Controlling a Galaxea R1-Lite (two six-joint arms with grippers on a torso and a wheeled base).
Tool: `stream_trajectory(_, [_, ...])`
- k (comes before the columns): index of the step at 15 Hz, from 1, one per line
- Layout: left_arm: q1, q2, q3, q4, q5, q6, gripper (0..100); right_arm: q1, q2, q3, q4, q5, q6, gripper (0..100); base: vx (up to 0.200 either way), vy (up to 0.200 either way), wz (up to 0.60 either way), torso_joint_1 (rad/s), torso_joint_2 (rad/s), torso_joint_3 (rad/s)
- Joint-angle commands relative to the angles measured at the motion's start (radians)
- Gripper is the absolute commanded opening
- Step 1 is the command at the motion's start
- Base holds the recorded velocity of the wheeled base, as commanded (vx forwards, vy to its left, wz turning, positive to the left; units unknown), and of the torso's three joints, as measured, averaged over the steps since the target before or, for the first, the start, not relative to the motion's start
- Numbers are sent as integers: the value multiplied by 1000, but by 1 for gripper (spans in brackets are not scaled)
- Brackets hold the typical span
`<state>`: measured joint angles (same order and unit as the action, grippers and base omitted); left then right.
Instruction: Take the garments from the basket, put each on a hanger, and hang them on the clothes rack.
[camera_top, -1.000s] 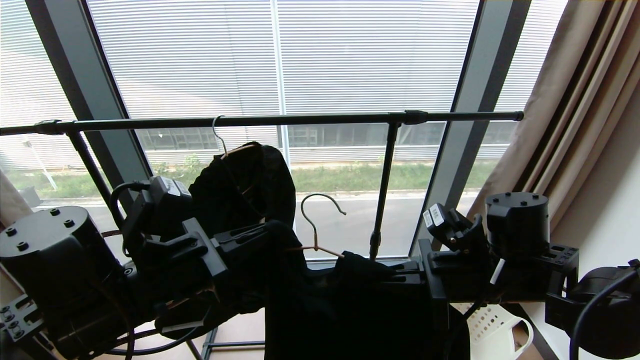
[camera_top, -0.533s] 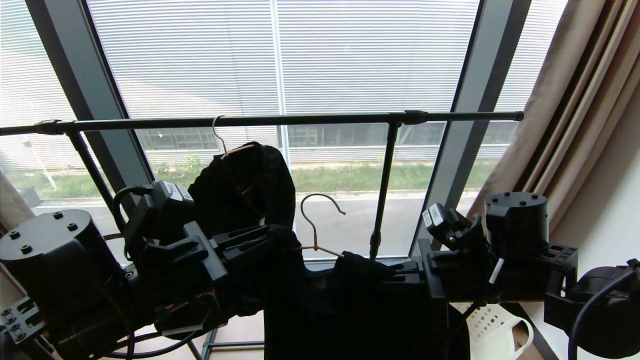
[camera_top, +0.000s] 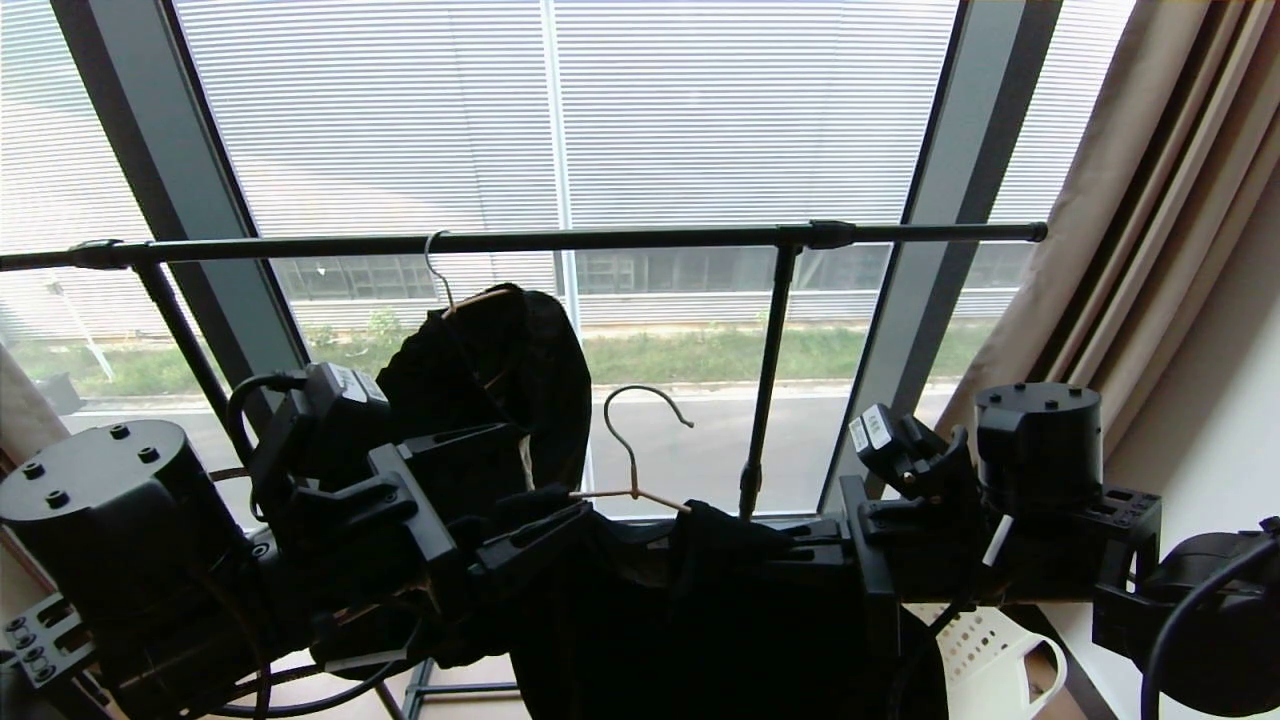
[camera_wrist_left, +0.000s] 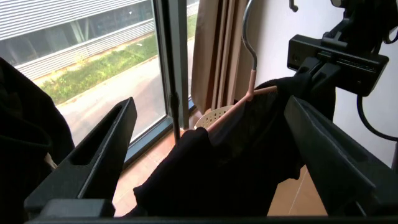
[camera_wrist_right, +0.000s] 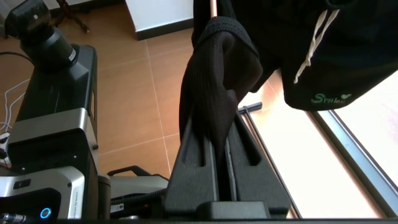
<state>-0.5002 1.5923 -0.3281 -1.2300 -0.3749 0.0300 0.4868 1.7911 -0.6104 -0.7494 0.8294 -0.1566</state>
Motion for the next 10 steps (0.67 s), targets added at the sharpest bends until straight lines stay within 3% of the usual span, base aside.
stream_trajectory(1, [12, -2, -2, -2, -1, 2, 100, -11, -2, 1, -11, 1, 0, 0, 0, 0, 0, 0, 0, 0])
stream_trajectory(3, [31, -15, 0, 0, -2, 1, 100, -17, -1, 1, -25, 1, 2, 0, 0, 0, 0, 0, 0, 0])
stream_trajectory(6, [218, -20, 0, 1, -127, 24, 100, -34, -4, 12, -30, 8, 0, 0, 0, 0, 0, 0, 0, 0])
stream_trajectory(7, [243, -18, 0, 1, -151, 27, 100, -36, -6, 14, -30, 10, 0, 0, 0, 0, 0, 0, 0, 0])
stream_trajectory(10, [514, 38, 3, 3, -539, 76, 100, -85, -1, 31, -70, 99, 0, 0, 0, 0, 0, 0, 0, 0])
